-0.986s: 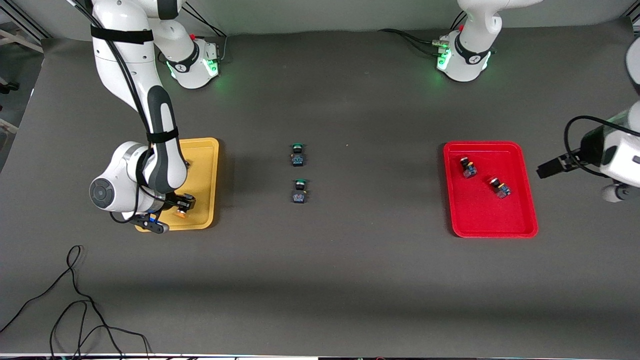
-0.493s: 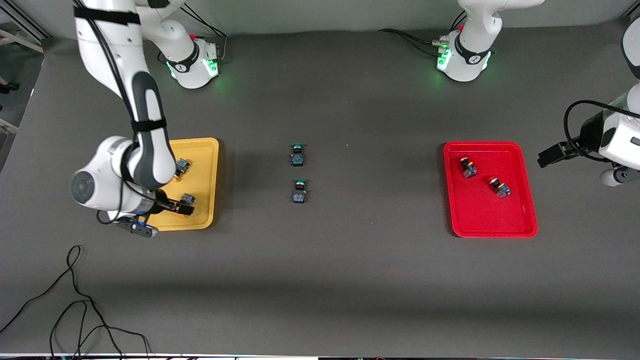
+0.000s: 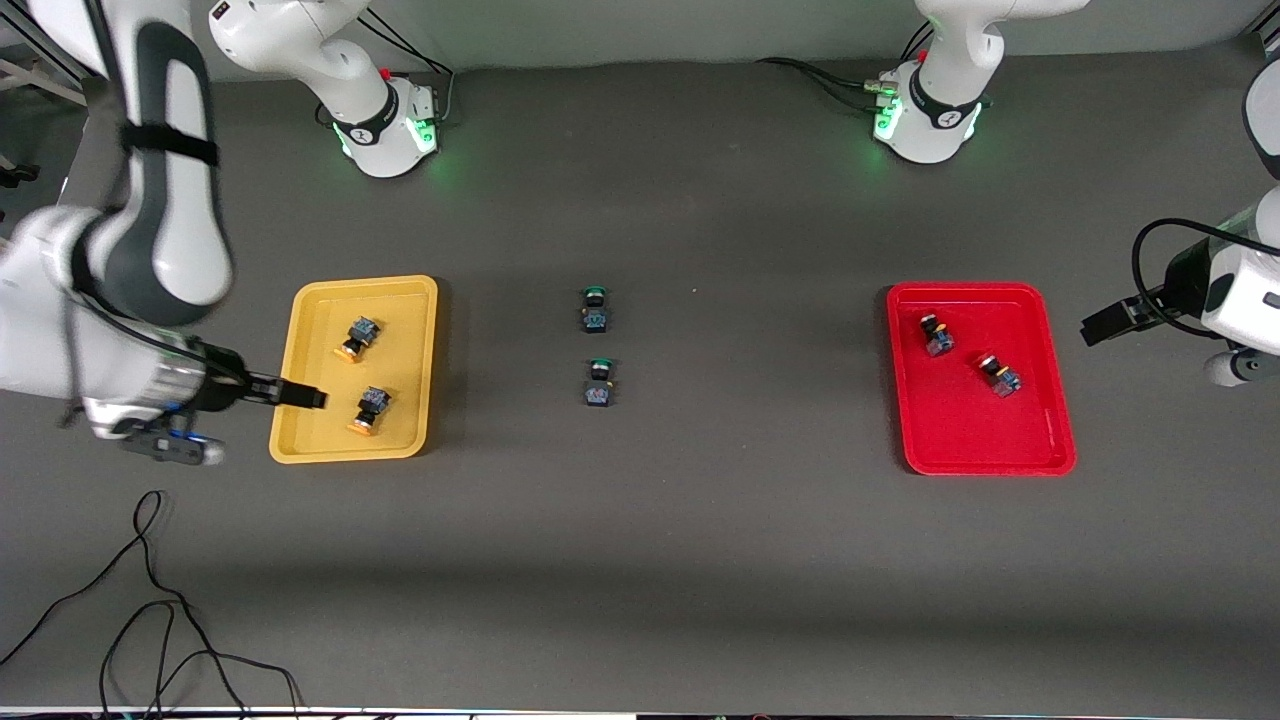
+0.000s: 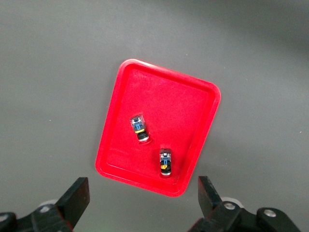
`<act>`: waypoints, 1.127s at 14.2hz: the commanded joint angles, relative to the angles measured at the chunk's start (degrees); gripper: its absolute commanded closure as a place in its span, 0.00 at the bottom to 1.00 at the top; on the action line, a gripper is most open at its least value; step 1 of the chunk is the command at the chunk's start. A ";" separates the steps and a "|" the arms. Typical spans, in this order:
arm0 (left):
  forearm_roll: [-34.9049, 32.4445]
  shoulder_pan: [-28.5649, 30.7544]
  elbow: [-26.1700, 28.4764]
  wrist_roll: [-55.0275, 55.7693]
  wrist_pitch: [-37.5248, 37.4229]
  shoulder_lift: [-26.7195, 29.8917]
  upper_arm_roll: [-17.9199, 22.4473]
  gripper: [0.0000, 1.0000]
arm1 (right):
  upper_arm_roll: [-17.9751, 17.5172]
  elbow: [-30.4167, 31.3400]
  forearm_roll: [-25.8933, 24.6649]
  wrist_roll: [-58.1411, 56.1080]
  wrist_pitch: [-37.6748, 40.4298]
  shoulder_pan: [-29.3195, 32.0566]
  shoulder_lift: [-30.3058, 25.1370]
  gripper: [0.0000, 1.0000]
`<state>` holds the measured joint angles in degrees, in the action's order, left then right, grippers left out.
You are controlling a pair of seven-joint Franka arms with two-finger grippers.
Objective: Place red and yellow buttons in trays
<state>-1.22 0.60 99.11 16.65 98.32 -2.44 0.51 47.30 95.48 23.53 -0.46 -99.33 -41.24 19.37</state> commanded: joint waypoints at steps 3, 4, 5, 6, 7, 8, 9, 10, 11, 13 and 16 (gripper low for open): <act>-0.36 0.63 -0.85 -0.65 -0.32 0.06 0.11 0.00 | 0.34 -11.98 -5.43 -1.13 11.17 -0.25 -2.92 0.00; -0.36 0.63 -0.85 -0.65 -0.32 0.06 0.11 0.00 | 0.34 -11.98 -5.86 -1.13 11.17 -0.25 -4.32 0.00; -0.36 0.63 -0.77 -0.65 -0.32 -0.02 0.11 0.00 | 0.25 -11.98 -6.39 -2.34 11.17 -0.25 -4.86 0.00; -0.27 0.54 -0.77 -0.65 -0.14 -0.11 0.11 0.00 | 0.17 -11.98 -6.66 -4.01 11.17 -0.42 -5.13 0.00; -0.19 0.54 -0.77 -0.56 -0.05 -0.46 0.11 0.00 | 0.17 -11.89 -6.66 -4.55 11.09 -0.42 -5.13 0.00; -0.19 0.54 -0.77 -0.65 -0.05 -0.46 0.11 0.00 | 0.17 -11.72 -6.75 -4.64 11.09 -0.60 -5.30 0.00; -0.19 0.63 -0.77 -0.65 0.03 -0.55 0.11 0.00 | -0.01 -11.54 -7.62 -4.82 11.00 -0.86 -5.74 0.00; -0.01 0.72 -0.85 -0.82 0.21 -0.55 0.11 0.00 | -0.10 -11.37 -9.54 -4.82 10.56 -2.51 -6.18 0.00; 0.08 0.72 -0.85 -0.83 0.12 -0.55 0.11 0.00 | -0.10 -11.28 -11.47 -4.82 10.38 -4.10 -6.44 0.00; 0.08 0.63 -0.85 -0.74 0.12 -0.46 0.02 0.00 | -0.10 -11.10 -12.98 -4.82 10.12 -5.69 -6.80 0.00; 0.08 0.54 -0.85 -0.65 0.21 -0.55 0.02 0.00 | -1.49 -7.60 -12.99 -4.82 6.26 -4.91 -8.99 0.00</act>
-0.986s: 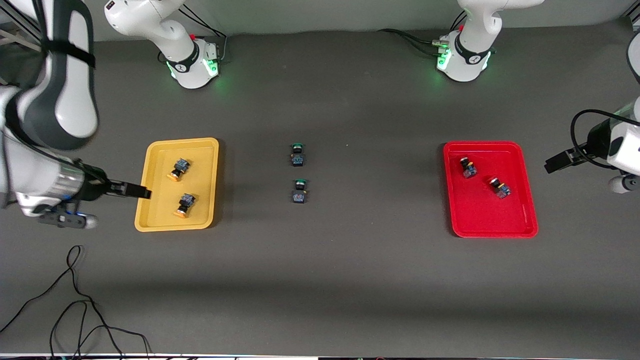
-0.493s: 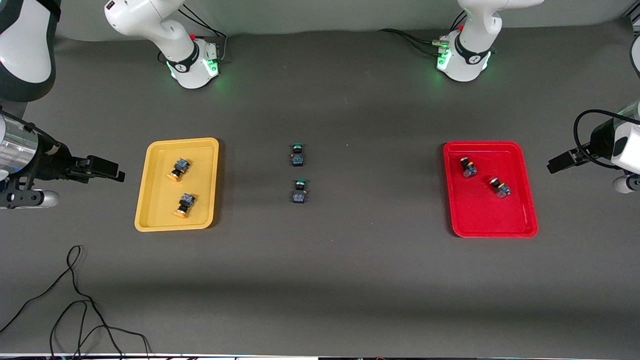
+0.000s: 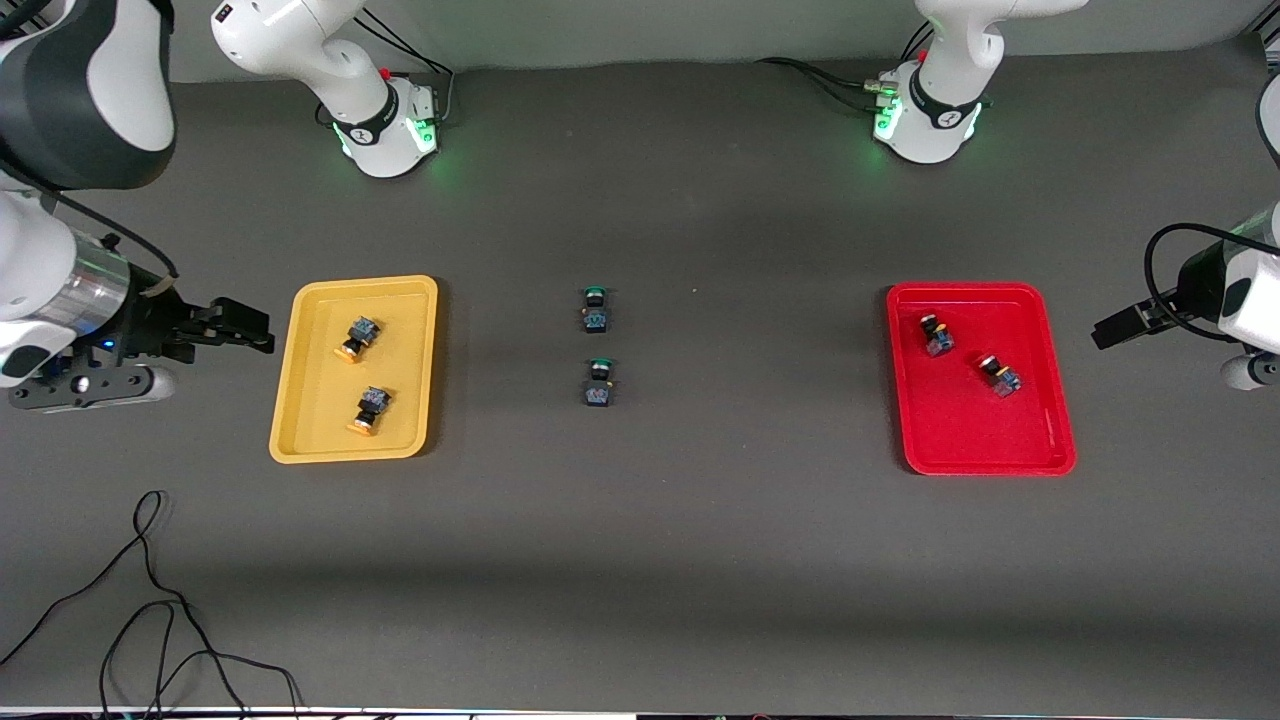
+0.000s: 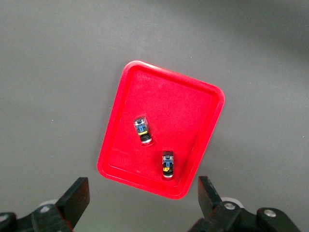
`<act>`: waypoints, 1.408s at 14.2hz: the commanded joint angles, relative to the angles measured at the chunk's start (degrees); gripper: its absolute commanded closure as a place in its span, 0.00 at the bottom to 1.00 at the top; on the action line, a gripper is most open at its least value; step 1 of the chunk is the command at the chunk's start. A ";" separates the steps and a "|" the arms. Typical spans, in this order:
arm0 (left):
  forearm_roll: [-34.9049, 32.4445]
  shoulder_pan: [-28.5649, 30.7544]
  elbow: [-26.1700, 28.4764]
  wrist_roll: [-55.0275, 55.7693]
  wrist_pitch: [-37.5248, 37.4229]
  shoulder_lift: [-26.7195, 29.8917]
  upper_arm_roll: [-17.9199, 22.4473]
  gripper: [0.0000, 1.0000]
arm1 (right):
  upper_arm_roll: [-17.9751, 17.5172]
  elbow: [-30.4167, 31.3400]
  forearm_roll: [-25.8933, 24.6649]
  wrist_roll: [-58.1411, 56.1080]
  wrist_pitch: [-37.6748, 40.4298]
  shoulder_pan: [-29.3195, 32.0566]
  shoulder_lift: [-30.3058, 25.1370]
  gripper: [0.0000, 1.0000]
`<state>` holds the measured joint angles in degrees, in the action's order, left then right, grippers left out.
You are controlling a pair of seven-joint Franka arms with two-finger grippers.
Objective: Place red and yellow buttons in trays
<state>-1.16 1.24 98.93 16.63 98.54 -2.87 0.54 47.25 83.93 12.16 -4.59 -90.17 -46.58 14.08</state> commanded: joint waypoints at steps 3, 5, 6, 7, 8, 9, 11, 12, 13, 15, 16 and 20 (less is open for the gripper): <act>0.11 -0.62 -0.67 0.33 0.34 -0.38 -0.18 0.00 | -13.54 3.96 -3.53 -0.69 -3.26 11.73 -5.02 0.00; 0.11 -0.62 -0.67 0.42 0.43 -0.47 -0.18 0.00 | -22.08 5.01 -7.23 -0.51 -3.44 18.61 -7.21 0.00; 0.11 -0.71 -0.67 0.60 0.52 -0.55 -0.18 0.00 | -24.03 5.89 -7.41 -0.51 -3.44 20.46 -8.27 0.00; 0.11 -0.71 -0.67 0.77 0.43 -0.73 -0.27 0.00 | -26.14 7.29 -7.42 -0.51 -4.05 22.74 -9.49 0.00; 0.11 -0.71 -0.67 0.77 0.52 -0.82 -0.27 0.00 | -29.64 9.13 -7.59 -0.51 -5.10 26.33 -11.07 0.00; 0.11 -0.71 -0.67 0.77 0.43 -0.82 -0.27 0.00 | -33.50 10.89 -8.29 -0.51 -5.80 29.33 -12.57 0.00; 0.11 -0.71 -0.67 0.77 0.52 -0.82 -0.27 0.00 | -37.57 13.97 -11.10 -0.25 -7.04 32.34 -15.03 0.00; 0.11 -0.71 -0.67 0.77 0.43 -0.82 -0.36 0.00 | -39.33 14.50 -11.28 -0.16 -6.95 33.74 -15.65 0.00; 0.11 -0.71 -0.67 0.77 0.43 -0.82 -0.36 0.00 | -40.39 14.51 -11.28 -0.25 -6.69 35.06 -15.75 0.00; 0.11 -0.71 -0.67 0.77 0.43 -0.82 -0.36 0.00 | -40.75 14.25 -11.37 -0.69 -6.52 36.29 -15.14 0.00; 0.11 -0.71 -0.67 0.77 0.43 -0.73 -0.36 0.00 | -42.14 14.25 -11.55 -0.60 -6.34 37.00 -14.87 0.00; 0.20 -0.71 -0.76 0.86 0.34 -0.73 -0.36 0.00 | -43.74 13.98 -12.87 0.37 -6.16 37.97 -14.78 0.00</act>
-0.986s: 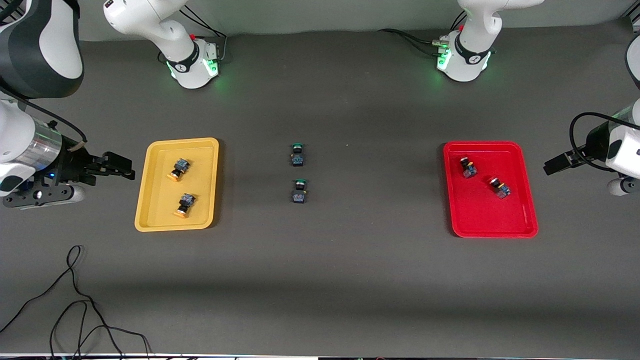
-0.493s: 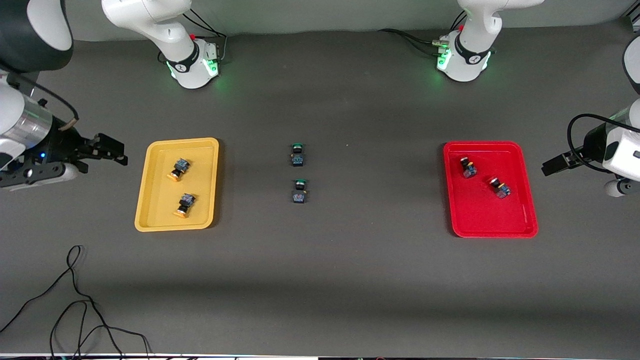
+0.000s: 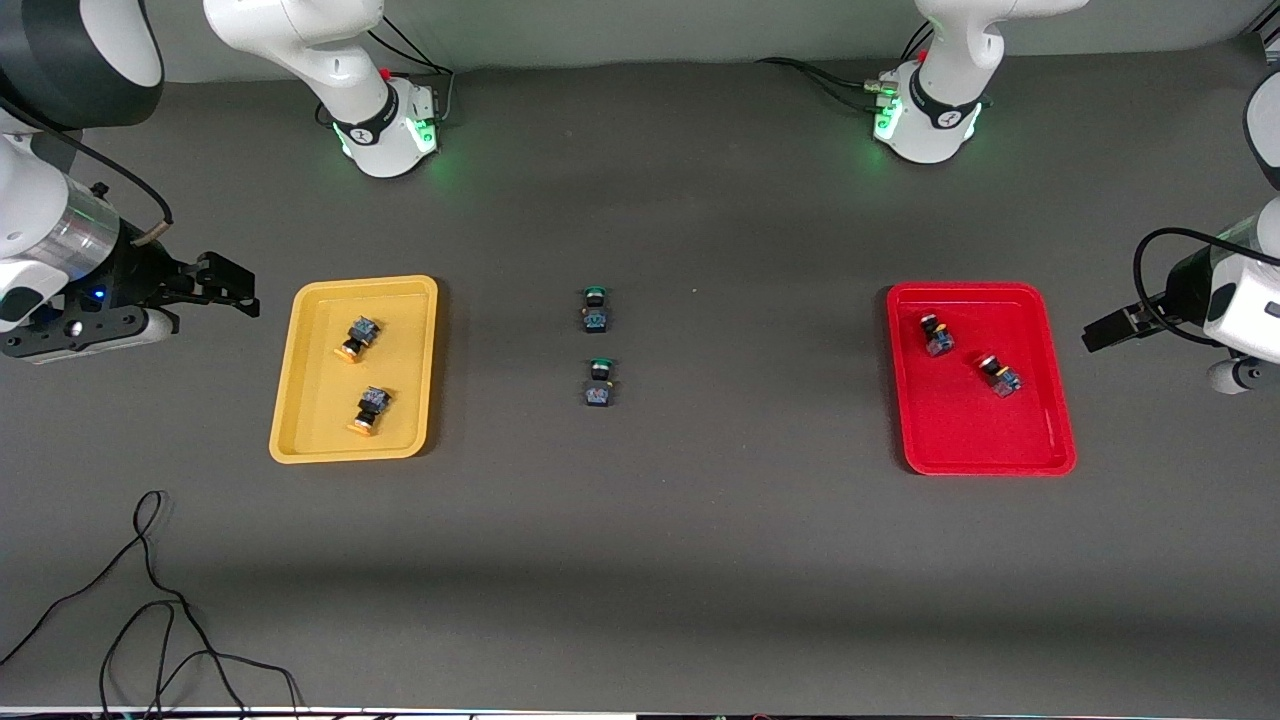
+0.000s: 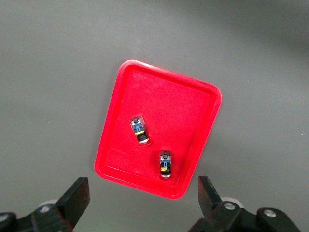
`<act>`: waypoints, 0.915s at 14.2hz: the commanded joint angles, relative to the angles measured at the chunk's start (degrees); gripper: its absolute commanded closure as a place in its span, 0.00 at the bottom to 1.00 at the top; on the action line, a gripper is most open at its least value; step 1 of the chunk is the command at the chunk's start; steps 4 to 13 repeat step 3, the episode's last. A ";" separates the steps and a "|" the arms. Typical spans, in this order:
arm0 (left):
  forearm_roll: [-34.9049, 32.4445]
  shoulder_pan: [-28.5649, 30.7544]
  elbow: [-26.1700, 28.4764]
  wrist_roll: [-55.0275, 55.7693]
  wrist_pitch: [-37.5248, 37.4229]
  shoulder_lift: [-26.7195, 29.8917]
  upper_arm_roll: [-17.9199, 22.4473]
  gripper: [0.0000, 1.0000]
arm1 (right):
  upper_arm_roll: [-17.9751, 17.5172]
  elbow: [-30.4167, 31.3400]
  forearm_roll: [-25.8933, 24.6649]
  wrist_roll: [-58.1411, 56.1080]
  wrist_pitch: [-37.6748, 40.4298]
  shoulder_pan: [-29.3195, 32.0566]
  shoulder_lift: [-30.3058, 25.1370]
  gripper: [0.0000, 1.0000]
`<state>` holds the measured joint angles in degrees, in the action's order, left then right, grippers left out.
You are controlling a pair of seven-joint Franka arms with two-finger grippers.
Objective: Place red and yellow buttons in trays
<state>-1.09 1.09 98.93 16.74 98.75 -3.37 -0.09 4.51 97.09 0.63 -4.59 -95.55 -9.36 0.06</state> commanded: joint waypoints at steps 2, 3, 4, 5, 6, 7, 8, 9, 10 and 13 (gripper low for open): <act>0.13 -0.56 -0.76 0.75 0.04 -0.23 0.27 0.00 | -0.73 0.73 -1.33 0.38 -0.77 0.65 -0.76 0.00; 0.21 -0.56 -0.76 0.75 0.12 -0.23 0.18 0.00 | -0.64 0.82 -1.25 0.46 -0.77 0.65 -0.76 0.00; 0.21 -0.56 -0.76 0.75 0.12 -0.23 0.18 0.00 | -0.64 0.82 -1.25 0.46 -0.77 0.65 -0.76 0.00; 0.21 -0.56 -0.76 0.75 0.12 -0.23 0.18 0.00 | -0.64 0.82 -1.25 0.46 -0.77 0.65 -0.76 0.00; 0.21 -0.56 -0.76 0.75 0.12 -0.23 0.18 0.00 | -0.64 0.82 -1.25 0.46 -0.77 0.65 -0.76 0.00; 0.21 -0.56 -0.76 0.75 0.12 -0.23 0.18 0.00 | -0.64 0.82 -1.25 0.46 -0.77 0.65 -0.76 0.00; 0.21 -0.56 -0.76 0.75 0.12 -0.23 0.18 0.00 | -0.64 0.82 -1.25 0.46 -0.77 0.65 -0.76 0.00; 0.21 -0.56 -0.76 0.75 0.12 -0.23 0.18 0.00 | -0.64 0.82 -1.25 0.46 -0.77 0.65 -0.76 0.00; 0.21 -0.56 -0.76 0.75 0.12 -0.23 0.18 0.00 | -0.64 0.82 -1.25 0.46 -0.77 0.65 -0.76 0.00; 0.21 -0.56 -0.76 0.75 0.12 -0.23 0.18 0.00 | -0.64 0.82 -1.25 0.46 -0.77 0.65 -0.76 0.00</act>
